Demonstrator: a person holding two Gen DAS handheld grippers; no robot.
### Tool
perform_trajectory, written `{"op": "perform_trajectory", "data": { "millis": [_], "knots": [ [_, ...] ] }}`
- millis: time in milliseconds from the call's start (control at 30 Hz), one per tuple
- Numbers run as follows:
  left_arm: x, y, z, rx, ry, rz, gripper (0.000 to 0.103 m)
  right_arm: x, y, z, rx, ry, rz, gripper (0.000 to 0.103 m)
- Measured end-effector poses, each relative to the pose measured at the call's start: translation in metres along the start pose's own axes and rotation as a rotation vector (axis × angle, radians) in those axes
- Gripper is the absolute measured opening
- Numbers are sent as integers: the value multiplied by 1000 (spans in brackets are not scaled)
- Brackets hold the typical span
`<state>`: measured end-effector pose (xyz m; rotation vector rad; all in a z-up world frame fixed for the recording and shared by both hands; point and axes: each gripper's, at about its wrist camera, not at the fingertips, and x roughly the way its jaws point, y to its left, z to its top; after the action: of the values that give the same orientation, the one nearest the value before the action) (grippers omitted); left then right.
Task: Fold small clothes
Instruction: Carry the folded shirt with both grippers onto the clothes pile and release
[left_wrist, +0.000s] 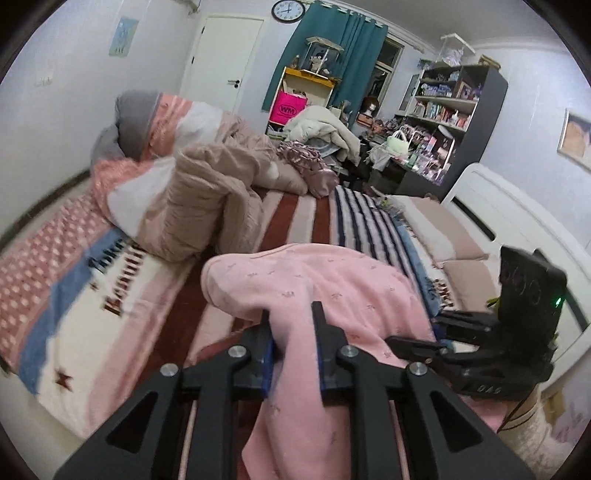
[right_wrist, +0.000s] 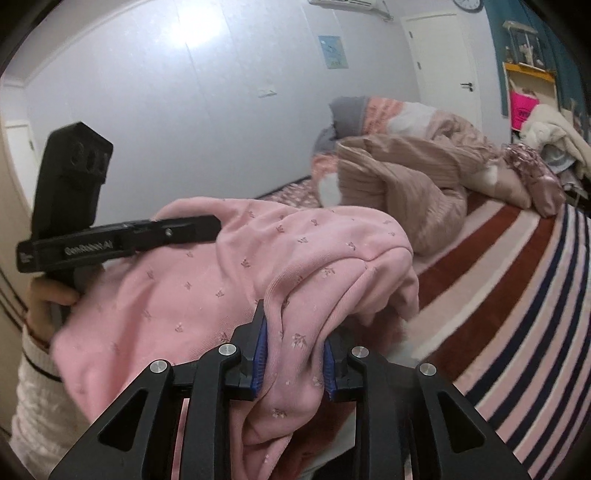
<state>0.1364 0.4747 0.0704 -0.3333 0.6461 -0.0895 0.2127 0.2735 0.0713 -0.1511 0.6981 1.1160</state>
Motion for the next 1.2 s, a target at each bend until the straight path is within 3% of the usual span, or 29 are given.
{"op": "perform_trajectory", "data": {
  "millis": [267, 400, 500, 567, 633, 733, 1033, 1200],
  "knots": [
    [37, -19, -7, 13, 43, -66, 13, -11, -33, -22, 64, 24, -48, 21],
    [33, -28, -4, 43, 41, -49, 19, -18, -38, -22, 68, 25, -61, 29],
    [23, -28, -4, 41, 28, -25, 29, -29, -30, -25, 52, 19, -72, 38],
    [12, -26, -4, 38, 4, 3, 53, -35, -26, -25, 38, 14, -79, 43],
    [4, -26, -6, 40, -9, 40, 57, -41, -21, -24, 19, 3, -109, 48],
    [-5, -27, -7, 36, -5, 63, 58, -46, -18, -23, 2, -10, -150, 50],
    [-42, -39, -16, 49, -37, 74, 60, -68, -5, -25, 2, -32, -141, 54],
    [-64, -65, -35, 87, -48, 126, 60, -85, -6, -37, 24, -40, -149, 55]
  ]
}}
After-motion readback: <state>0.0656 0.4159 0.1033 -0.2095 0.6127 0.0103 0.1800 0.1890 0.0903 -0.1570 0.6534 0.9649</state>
